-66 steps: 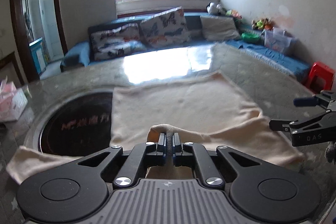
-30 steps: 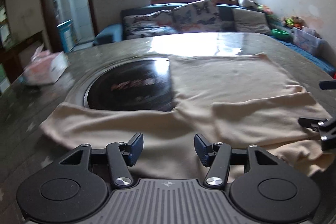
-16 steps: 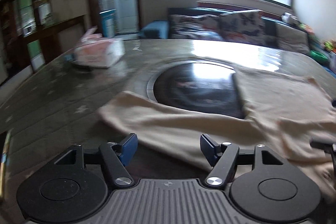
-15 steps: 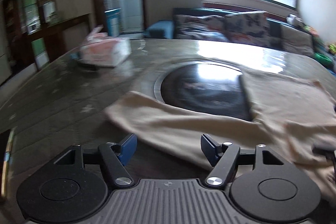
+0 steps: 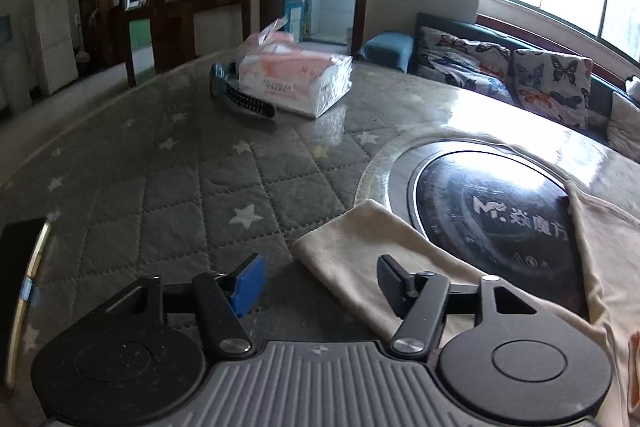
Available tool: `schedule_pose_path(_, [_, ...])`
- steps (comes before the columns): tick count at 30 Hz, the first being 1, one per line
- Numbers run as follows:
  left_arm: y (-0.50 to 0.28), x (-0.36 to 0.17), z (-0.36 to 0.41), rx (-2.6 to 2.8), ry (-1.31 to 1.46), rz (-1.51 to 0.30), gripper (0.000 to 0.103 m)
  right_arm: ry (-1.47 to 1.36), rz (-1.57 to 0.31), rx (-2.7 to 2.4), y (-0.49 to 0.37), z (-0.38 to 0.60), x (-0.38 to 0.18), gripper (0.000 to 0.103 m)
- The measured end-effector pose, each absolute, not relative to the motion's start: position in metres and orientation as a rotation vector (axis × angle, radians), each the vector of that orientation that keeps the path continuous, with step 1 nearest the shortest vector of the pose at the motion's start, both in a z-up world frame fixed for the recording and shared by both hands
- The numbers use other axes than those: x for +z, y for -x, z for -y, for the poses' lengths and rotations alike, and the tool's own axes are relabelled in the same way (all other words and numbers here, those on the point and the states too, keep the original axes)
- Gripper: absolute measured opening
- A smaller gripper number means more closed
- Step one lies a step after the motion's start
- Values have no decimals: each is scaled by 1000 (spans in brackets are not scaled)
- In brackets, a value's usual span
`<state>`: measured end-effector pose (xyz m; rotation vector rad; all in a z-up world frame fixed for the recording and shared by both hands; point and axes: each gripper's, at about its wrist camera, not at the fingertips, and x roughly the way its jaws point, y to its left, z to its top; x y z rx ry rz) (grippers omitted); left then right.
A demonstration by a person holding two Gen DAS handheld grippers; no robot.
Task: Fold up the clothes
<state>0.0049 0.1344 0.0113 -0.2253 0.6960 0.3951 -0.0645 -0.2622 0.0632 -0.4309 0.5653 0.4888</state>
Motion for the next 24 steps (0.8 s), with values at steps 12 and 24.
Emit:
schedule_pose_path(12, [6,33,-126,307,338,-604,5,311,-570,370,80,315,69,103])
schedule_pose_path(24, [38,108,16,-192,225,-451,5,193,-564,247,89,371,68,103])
